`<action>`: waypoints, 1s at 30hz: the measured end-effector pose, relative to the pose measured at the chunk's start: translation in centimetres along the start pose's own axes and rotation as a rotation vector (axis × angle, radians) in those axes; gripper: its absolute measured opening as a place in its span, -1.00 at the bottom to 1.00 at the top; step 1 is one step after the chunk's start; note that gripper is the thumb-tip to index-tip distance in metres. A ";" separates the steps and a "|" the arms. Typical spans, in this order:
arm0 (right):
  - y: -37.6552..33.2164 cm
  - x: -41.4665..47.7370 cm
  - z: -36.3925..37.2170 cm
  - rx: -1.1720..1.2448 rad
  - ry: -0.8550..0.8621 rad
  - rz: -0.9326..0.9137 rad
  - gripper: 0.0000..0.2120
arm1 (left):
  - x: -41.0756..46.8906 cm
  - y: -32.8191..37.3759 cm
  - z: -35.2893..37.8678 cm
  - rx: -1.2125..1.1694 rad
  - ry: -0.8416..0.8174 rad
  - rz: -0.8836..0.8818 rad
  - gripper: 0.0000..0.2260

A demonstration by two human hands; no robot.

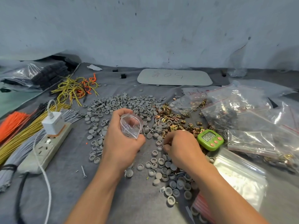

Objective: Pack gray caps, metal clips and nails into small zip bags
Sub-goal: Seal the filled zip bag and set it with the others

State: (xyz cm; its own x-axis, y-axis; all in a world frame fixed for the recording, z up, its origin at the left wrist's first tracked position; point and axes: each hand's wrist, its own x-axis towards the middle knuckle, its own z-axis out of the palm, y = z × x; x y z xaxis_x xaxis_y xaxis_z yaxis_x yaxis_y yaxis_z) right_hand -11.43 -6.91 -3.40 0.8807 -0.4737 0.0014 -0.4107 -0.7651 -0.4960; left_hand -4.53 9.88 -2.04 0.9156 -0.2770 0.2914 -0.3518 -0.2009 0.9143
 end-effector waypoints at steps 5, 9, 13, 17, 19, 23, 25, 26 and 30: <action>0.1 -0.1 -0.1 0.189 0.059 -0.030 -0.89 | -0.1 0.1 -0.1 0.047 -0.011 0.009 -0.40; -0.6 -0.7 -1.6 0.895 -0.009 0.030 -0.87 | -0.1 0.1 0.0 0.061 -0.029 0.017 -0.41; -1.4 -1.5 -2.6 1.427 -0.253 0.063 -0.83 | -0.1 0.2 0.3 0.084 -0.046 0.054 -0.44; -1.7 -1.9 -3.0 1.500 -0.286 0.093 -0.80 | -0.2 0.3 0.5 0.085 -0.071 0.073 -0.46; -1.7 -1.9 -3.1 1.492 -0.268 0.088 -0.83 | -0.3 0.4 0.5 0.098 -0.090 0.079 -0.47; -1.5 -2.1 -3.2 1.448 -0.231 0.065 -0.92 | -0.3 0.4 0.6 0.094 -0.103 0.075 -0.46; -1.3 -2.1 -3.2 1.426 -0.214 0.070 -0.89 | -0.3 0.4 0.5 0.062 -0.083 0.073 -0.46; -1.3 -2.2 -3.2 1.416 -0.210 0.073 -0.84 | -0.3 0.4 0.5 0.047 -0.069 0.074 -0.47; -1.1 -2.3 -3.3 1.383 -0.207 0.072 -0.77 | -0.4 0.6 0.4 0.003 -0.031 0.078 -0.48</action>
State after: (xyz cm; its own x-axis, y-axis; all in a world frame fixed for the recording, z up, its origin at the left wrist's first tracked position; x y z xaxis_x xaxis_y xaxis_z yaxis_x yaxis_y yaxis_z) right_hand -13.75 -6.45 -0.05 0.9359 -0.3286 -0.1268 -0.0001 0.3596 -0.9331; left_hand -5.12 9.52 -1.74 0.8788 -0.3209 0.3533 -0.4229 -0.1805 0.8880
